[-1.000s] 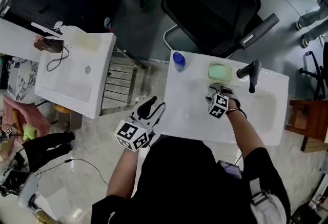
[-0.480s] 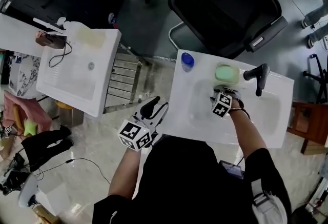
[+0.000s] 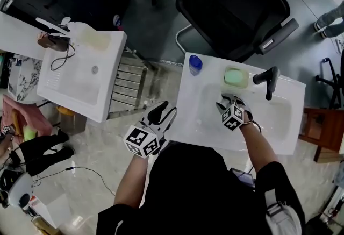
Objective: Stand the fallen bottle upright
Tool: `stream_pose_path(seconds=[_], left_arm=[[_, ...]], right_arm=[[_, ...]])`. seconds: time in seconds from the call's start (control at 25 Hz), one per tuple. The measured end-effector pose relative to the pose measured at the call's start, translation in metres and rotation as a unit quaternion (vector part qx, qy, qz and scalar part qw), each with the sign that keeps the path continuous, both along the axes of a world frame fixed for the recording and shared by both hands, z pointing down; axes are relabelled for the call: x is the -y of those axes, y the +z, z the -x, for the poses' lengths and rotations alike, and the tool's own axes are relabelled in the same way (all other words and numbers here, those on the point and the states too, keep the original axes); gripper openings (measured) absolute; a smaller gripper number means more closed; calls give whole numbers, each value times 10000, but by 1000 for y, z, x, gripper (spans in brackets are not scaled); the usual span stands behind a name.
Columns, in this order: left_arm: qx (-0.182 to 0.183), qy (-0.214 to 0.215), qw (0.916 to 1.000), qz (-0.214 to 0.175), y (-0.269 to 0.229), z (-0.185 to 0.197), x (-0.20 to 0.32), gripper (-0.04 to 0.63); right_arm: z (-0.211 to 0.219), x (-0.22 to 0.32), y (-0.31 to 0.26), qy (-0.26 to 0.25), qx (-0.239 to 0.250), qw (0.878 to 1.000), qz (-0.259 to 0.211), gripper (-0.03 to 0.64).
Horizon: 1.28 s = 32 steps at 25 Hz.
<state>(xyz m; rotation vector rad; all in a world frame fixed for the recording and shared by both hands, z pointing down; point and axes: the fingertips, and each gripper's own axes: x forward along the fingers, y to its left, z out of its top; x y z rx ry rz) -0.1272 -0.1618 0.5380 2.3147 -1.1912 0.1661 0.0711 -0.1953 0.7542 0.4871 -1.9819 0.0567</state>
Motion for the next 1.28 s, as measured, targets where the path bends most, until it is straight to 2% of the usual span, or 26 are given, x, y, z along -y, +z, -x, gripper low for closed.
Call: stream_pose_path(seconds=[0.2,0.48,0.56,0.68,0.8,0.92,1.0,1.16,1.28], left_arm=[[-85,82,9999,-69,-4,-10,3,165],[-103,359,9991,-192,-11,-26,8,164],[-129,390,9989,-211,-13,-29,10,164],[-243,458,9984,-228,-15,-34,12,164],[-331,582,9973,-287,-17,-42,15,164],[-379,704,9961,-361,-21,-52,17,165],[-400,783,9953,-403,-25,-57,18,164],[-445,942,9935,-452,-29,-64,21,164],[-471,1084,9917,-512,-33,-70,21,164]], right_arm=[[13,-3,-45,513,980,9933,-345,173],[12,-4,-87,1206,1743,9753,-620,170],[7,-1,-104,1567,2111,9627,-641,169],[-5,0,-127,2193,2746,9344,-588,166],[-12,0,-150,2491,3145,9131,-724,164],[-16,1,-168,2599,3281,9036,-908,156],[-20,-1,-175,2630,3274,9023,-970,118],[-18,-9,-187,2535,3340,9010,-1108,118],[-17,-12,-196,2666,3439,8916,-1251,118]])
